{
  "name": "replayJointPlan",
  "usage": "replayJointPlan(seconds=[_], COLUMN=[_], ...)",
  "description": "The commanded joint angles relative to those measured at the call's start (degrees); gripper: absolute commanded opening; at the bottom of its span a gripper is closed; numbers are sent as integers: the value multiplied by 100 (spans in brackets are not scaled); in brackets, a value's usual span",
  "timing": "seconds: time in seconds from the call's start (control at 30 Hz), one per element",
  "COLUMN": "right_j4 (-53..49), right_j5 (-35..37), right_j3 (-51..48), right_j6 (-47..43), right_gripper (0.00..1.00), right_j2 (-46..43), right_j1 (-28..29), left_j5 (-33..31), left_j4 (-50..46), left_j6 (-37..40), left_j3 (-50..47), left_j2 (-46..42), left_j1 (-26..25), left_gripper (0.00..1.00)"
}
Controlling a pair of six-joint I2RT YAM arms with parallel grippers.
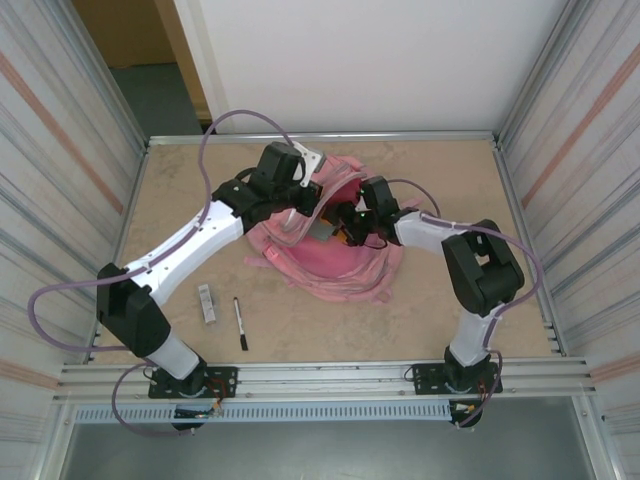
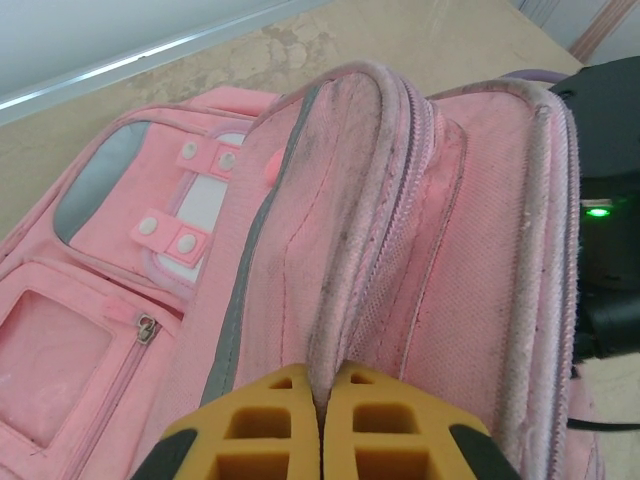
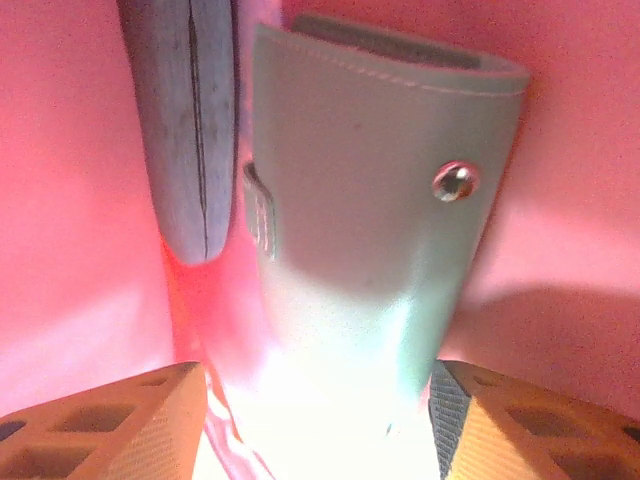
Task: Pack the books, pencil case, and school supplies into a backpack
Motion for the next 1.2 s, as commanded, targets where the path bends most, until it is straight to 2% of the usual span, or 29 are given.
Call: replayJointPlan(seconds=[0.0,0.23,0.27,0.33,0.4,0.47,0.57,0.67,0.77,0.83,0.97,1.07,1.17], right_j4=[-645,-2233,-2383,-2864,-3492,-4041,-4622,-4944,-4715,-4529,-3961,-3471,-3245], right_j5=[-80,141,177,265,450,743,1351,1480,1422,1373,1340,1114,1233], right_j3=[-175,-838,-959,-1146,-1114,-1010,-736,-428,-381,-388,-530,-726,-851], right_j6=[-457,-1339,-1403,-1620,-1931,-2270,-2773,-3149,-3344,-3336,-3134,-3012,-2992], right_gripper=[60,66,66,67,67,70,70,69,69,70,71,71,71], right_j2=[-616,-2121,-2373,-2928,-3375,-3744,-4066,-3986,-3681,-3382,-2879,-2619,-2443], right_j1=[-93,-576,-677,-1023,-1360,-1658,-1788,-1654,-1138,-753,-256,-154,-97], left_j5=[136,1042,1168,1396,1418,1312,902,844,1226,1443,1393,1484,1330], left_j4=[324,396,385,340,289,277,213,98,40,146,281,356,509], left_j6=[-285,-734,-760,-868,-1049,-1163,-1289,-1718,-2167,-2244,-2085,-2155,-2286], left_j3=[-137,-319,-332,-398,-545,-806,-1317,-1822,-2160,-2293,-2266,-2192,-2236], left_j2=[-307,86,143,229,166,-35,-459,-754,-740,-623,-215,111,392], left_j1=[101,95,97,93,93,102,209,726,1438,1730,1893,1904,1903], left_gripper=[0,1,5,23,37,42,51,58,59,59,59,58,57])
